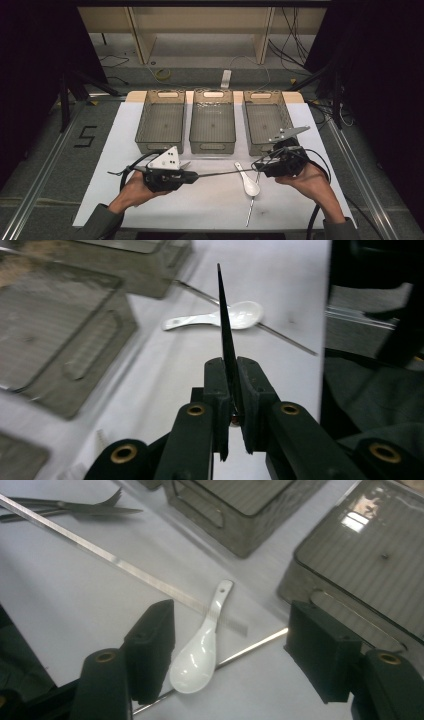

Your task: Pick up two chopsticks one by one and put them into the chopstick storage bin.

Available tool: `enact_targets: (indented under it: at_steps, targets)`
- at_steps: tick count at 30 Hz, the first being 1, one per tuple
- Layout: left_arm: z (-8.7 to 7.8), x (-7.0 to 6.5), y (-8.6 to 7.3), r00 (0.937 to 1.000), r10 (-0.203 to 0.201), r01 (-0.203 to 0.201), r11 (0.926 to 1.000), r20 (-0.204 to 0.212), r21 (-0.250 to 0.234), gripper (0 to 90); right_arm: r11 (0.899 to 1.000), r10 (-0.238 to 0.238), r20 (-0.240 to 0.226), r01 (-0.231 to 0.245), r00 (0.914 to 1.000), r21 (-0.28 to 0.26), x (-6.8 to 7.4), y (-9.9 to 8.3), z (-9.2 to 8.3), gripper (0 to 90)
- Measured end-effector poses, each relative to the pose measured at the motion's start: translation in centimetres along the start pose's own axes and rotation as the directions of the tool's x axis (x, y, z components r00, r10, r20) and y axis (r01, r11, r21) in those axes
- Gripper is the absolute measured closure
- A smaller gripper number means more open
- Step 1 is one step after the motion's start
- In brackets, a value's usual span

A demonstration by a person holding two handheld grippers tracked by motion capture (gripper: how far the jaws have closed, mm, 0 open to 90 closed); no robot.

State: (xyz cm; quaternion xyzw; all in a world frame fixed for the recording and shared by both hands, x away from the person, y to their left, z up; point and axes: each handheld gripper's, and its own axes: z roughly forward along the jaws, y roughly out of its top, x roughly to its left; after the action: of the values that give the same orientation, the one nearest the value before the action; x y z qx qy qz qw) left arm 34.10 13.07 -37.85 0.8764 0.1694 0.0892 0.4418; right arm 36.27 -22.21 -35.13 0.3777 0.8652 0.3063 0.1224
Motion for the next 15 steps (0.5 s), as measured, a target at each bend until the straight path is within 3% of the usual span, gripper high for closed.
enact_targets:
  at_steps: [2,5,7,10,15]
  targets:
    - [-0.4,0.8,-0.2,0.9981,-0.049,0.047,0.9985,-0.039,-0.028,83.5,1.000,0.023,0.008,-0.023,0.9997,-0.002,-0.4,-0.5,0.0,34.7]
    - [-1.0,1.8,-0.5,0.9886,-0.103,0.096,0.9935,-0.110,-0.061,83.5,0.999,0.044,0.018,-0.044,0.9989,0.008,-0.6,-1.1,0.3,32.3]
    - [-1.5,2.4,-0.7,0.9756,-0.124,0.114,0.9912,-0.181,-0.069,83.5,0.999,0.050,0.023,-0.051,0.9985,0.017,-0.6,-1.7,0.8,31.8]
    - [-2.3,3.3,-0.9,0.9576,-0.158,0.140,0.9858,-0.241,-0.093,83.6,0.998,0.059,0.022,-0.059,0.9980,0.032,-0.4,-2.1,1.1,31.0]
    - [-3.2,5.2,-1.5,0.9185,-0.215,0.180,0.9746,-0.332,-0.133,83.5,0.996,0.068,0.036,-0.070,0.9970,0.055,-0.2,-3.0,2.2,30.7]
